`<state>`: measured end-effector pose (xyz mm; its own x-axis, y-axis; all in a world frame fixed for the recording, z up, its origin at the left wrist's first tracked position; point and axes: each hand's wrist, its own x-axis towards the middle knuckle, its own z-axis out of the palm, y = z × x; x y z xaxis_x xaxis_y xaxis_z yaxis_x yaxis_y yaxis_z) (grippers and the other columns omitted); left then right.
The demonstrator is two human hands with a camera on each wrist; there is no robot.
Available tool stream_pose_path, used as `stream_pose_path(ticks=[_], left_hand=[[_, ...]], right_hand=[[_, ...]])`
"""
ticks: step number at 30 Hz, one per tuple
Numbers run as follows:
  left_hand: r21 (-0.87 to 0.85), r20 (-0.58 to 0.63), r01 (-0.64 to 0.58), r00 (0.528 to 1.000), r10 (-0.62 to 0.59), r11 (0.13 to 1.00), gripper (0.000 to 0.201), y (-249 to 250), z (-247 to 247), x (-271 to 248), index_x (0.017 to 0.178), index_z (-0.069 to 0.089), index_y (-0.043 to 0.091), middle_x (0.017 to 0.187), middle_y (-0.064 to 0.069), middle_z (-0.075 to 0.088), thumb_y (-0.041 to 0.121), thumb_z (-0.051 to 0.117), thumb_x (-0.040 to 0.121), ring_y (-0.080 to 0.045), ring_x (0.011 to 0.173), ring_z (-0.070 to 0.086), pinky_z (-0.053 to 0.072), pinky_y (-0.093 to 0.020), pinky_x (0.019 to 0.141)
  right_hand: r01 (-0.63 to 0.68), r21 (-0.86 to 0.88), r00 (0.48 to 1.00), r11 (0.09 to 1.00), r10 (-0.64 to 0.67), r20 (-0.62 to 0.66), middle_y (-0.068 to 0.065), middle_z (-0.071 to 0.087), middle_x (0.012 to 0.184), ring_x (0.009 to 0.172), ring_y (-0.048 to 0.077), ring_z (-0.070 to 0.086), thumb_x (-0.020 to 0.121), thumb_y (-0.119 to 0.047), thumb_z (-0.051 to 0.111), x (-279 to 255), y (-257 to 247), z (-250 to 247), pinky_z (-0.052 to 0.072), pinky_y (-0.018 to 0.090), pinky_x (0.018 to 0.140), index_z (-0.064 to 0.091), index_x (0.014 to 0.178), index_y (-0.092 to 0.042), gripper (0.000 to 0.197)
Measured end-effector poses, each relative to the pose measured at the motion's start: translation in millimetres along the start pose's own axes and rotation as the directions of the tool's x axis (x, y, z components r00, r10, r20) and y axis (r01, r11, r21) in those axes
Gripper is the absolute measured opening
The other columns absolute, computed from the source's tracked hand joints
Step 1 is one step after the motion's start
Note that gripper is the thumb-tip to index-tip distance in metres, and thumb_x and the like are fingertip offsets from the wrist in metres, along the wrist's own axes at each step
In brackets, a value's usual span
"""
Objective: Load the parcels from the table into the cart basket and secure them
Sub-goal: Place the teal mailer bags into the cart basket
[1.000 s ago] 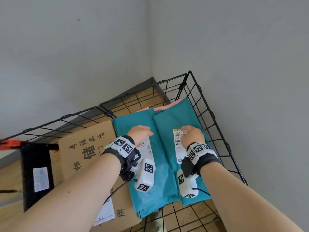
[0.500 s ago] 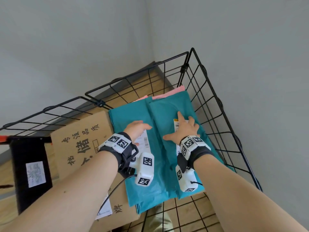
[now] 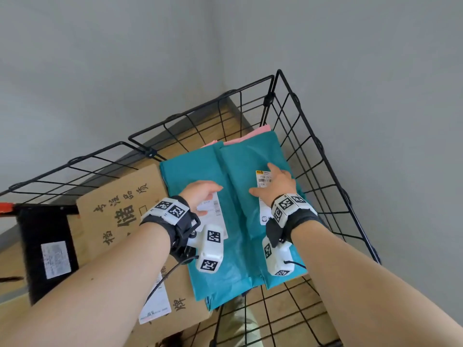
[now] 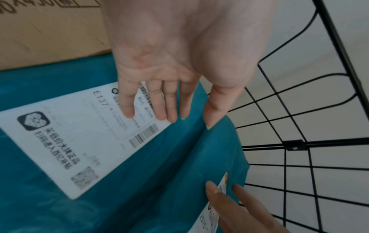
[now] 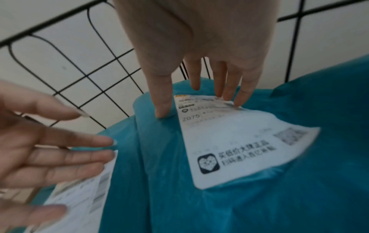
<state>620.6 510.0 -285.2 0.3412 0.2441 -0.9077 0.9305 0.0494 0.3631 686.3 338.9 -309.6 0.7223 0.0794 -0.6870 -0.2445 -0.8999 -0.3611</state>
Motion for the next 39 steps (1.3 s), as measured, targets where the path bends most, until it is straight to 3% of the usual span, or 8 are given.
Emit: stream_pose_path(ticks=[5, 11, 19, 23, 26, 30, 35, 39], left_hand=[[-0.009, 0.027, -0.046, 0.999, 0.046, 0.999, 0.027, -10.6, -11.9, -25.4, 0.119, 0.056, 0.017, 0.123, -0.002, 0.058, 0.023, 0.054, 0.094, -0.016, 0.114, 0.051, 0.036, -0.036, 0.095], [-0.011, 0.025, -0.154, 0.988, 0.154, 0.988, 0.015, -19.0, -41.0, -64.3, 0.107, 0.058, 0.016, 0.115, -0.005, 0.062, 0.018, 0.052, 0.093, -0.017, 0.105, 0.056, 0.039, -0.030, 0.087], [0.049, 0.129, -0.347, 0.932, 0.339, 0.937, 0.003, -34.8, -78.9, -145.4, 0.094, 0.059, 0.019, 0.096, -0.002, 0.064, 0.020, 0.057, 0.091, -0.015, 0.093, 0.060, 0.041, -0.031, 0.088], [0.033, 0.184, -0.454, 0.878, 0.441, 0.890, 0.004, -48.3, -93.1, -203.3, 0.089, 0.056, 0.019, 0.084, 0.002, 0.061, 0.019, 0.055, 0.093, -0.010, 0.075, 0.057, 0.037, -0.028, 0.078], [0.027, 0.240, -0.532, 0.825, 0.511, 0.846, 0.006, -63.3, -98.5, -245.8, 0.087, 0.057, 0.020, 0.081, 0.003, 0.061, 0.019, 0.056, 0.093, -0.009, 0.072, 0.056, 0.038, -0.029, 0.083], [0.028, 0.349, -0.603, 0.753, 0.558, 0.797, 0.005, -93.5, -94.2, -298.3, 0.087, 0.059, 0.021, 0.082, 0.003, 0.062, 0.021, 0.057, 0.092, -0.009, 0.072, 0.057, 0.041, -0.025, 0.070], [0.008, 0.501, -0.663, 0.651, 0.571, 0.749, 0.009, -140.4, -70.1, -348.5, 0.097, 0.063, 0.018, 0.082, 0.002, 0.064, 0.016, 0.056, 0.091, -0.010, 0.072, 0.058, 0.043, -0.025, 0.069], [0.017, 0.585, -0.692, 0.592, 0.554, 0.722, 0.015, -176.9, -47.1, -377.0, 0.103, 0.065, 0.015, 0.083, 0.002, 0.064, 0.014, 0.056, 0.090, -0.011, 0.078, 0.059, 0.045, -0.031, 0.083]], right_hand=[[-0.043, 0.208, 0.994, 0.977, 0.062, -0.085, 0.006, 0.054, 0.133, 0.121, 0.026, 0.050, 0.082, -0.031, 0.067, -31.9, 2.1, -10.0, 0.040, 0.030, 0.098, 0.042, 0.138, -0.022, 0.062], [-0.028, 0.358, 0.986, 0.933, 0.085, -0.144, 0.003, 0.062, 0.123, 0.101, 0.022, 0.059, 0.087, -0.024, 0.059, -92.8, -18.2, -16.1, 0.038, 0.019, 0.075, 0.058, 0.124, -0.024, 0.037], [0.089, 0.522, 0.943, 0.848, 0.096, -0.318, 0.003, 0.067, 0.115, 0.096, 0.020, 0.062, 0.087, -0.021, 0.058, -210.4, -30.4, -1.8, 0.042, 0.021, 0.074, 0.066, 0.114, -0.023, 0.027], [0.151, 0.564, 0.897, 0.812, 0.127, -0.424, 0.004, 0.069, 0.100, 0.084, 0.019, 0.065, 0.086, -0.021, 0.058, -281.5, -32.2, 9.6, 0.045, 0.021, 0.065, 0.068, 0.109, -0.024, 0.025], [0.207, 0.604, 0.844, 0.770, 0.172, -0.508, 0.004, 0.070, 0.086, 0.081, 0.021, 0.066, 0.082, -0.019, 0.061, -335.0, -30.5, 19.5, 0.054, 0.031, 0.075, 0.071, 0.093, -0.026, 0.016], [0.256, 0.645, 0.789, 0.720, 0.229, -0.569, 0.000, 0.068, 0.080, 0.075, 0.019, 0.062, 0.079, -0.017, 0.060, -404.1, -17.9, 35.9, 0.055, 0.034, 0.077, 0.070, 0.081, -0.027, 0.015], [0.268, 0.695, 0.714, 0.667, 0.347, -0.608, 0.000, 0.070, 0.076, 0.070, 0.018, 0.061, 0.076, -0.014, 0.061, -476.9, 14.2, 58.4, 0.055, 0.035, 0.080, 0.068, 0.071, -0.030, 0.018], [0.252, 0.745, 0.682, 0.617, 0.433, -0.589, -0.002, 0.066, 0.070, 0.071, 0.020, 0.057, 0.073, -0.014, 0.062, -519.3, 44.3, 73.3, 0.052, 0.035, 0.078, 0.069, 0.068, -0.028, 0.017]])
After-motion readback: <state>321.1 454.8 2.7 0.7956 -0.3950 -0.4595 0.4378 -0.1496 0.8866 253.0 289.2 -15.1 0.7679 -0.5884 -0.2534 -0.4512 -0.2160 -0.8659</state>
